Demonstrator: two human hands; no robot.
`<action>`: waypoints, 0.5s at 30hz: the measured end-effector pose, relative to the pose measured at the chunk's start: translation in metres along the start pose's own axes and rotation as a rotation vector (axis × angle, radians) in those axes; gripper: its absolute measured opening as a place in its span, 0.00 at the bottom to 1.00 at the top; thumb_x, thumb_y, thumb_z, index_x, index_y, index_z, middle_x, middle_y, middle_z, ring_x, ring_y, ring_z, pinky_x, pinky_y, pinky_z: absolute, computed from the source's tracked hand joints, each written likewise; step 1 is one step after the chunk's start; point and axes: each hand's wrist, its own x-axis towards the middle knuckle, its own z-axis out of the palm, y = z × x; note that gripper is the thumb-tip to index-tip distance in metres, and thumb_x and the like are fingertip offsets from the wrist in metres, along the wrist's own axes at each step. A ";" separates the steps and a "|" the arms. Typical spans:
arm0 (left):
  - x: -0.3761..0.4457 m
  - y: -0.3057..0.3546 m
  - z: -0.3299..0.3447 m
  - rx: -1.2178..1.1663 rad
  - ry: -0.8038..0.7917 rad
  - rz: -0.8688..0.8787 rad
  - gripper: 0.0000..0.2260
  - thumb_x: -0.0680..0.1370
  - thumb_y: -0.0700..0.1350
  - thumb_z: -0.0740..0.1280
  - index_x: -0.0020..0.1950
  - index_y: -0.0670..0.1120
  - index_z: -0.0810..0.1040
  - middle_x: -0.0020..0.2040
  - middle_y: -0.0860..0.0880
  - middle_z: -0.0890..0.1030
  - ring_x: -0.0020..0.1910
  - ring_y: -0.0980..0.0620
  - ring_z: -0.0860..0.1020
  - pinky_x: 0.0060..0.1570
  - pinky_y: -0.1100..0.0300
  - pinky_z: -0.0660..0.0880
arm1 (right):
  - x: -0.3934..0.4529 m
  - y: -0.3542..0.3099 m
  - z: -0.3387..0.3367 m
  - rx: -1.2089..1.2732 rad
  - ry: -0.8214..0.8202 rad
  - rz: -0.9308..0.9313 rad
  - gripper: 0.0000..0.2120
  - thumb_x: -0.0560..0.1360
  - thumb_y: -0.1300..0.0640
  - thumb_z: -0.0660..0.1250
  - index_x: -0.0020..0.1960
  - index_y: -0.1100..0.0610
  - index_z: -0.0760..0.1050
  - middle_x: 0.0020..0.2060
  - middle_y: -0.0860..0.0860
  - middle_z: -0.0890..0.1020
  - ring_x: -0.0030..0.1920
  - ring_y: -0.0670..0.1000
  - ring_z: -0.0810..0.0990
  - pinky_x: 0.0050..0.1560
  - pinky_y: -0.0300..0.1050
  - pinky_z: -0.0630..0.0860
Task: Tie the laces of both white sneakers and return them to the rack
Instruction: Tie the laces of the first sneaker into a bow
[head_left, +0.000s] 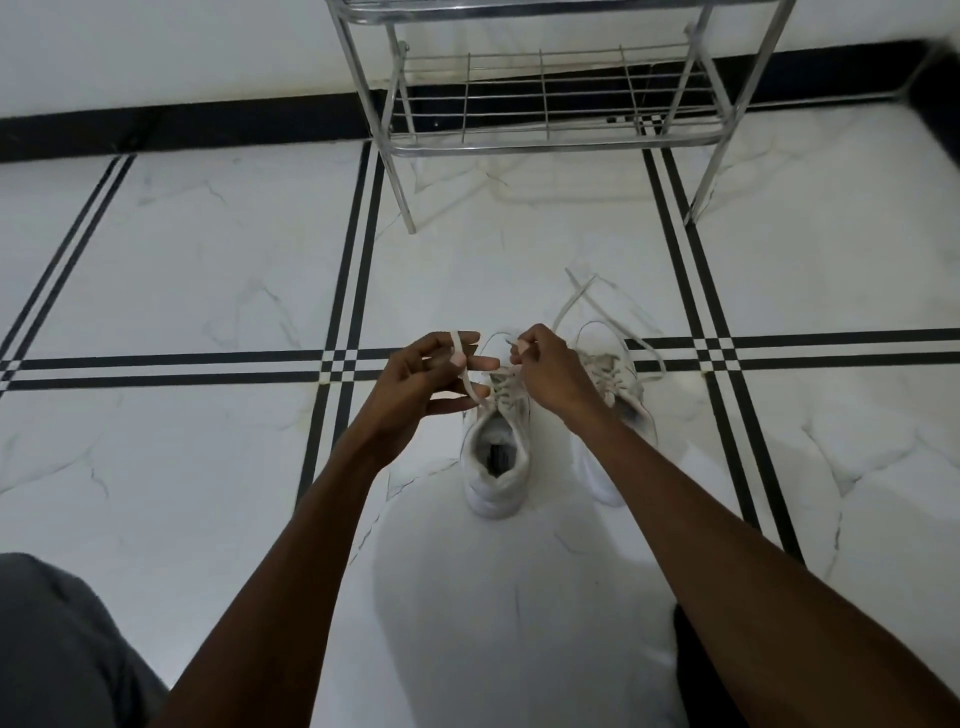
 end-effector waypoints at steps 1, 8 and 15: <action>-0.001 0.000 0.000 0.011 -0.025 -0.004 0.14 0.84 0.43 0.63 0.70 0.44 0.77 0.60 0.41 0.85 0.53 0.40 0.85 0.56 0.48 0.82 | -0.001 0.002 0.002 -0.042 -0.025 -0.024 0.08 0.83 0.59 0.56 0.56 0.58 0.73 0.56 0.56 0.84 0.55 0.58 0.82 0.56 0.56 0.79; -0.003 0.001 -0.006 0.095 -0.065 0.057 0.14 0.85 0.45 0.62 0.61 0.38 0.82 0.70 0.49 0.80 0.73 0.52 0.75 0.76 0.43 0.66 | -0.003 0.013 0.001 -0.103 -0.069 -0.123 0.07 0.84 0.56 0.54 0.57 0.57 0.69 0.53 0.59 0.82 0.50 0.62 0.81 0.48 0.61 0.79; -0.002 0.018 -0.004 0.101 -0.290 0.066 0.11 0.82 0.33 0.63 0.61 0.34 0.81 0.69 0.43 0.80 0.71 0.46 0.77 0.73 0.48 0.72 | -0.005 0.032 -0.005 -0.118 -0.352 -0.088 0.24 0.79 0.42 0.66 0.71 0.52 0.66 0.63 0.51 0.79 0.62 0.52 0.79 0.61 0.52 0.77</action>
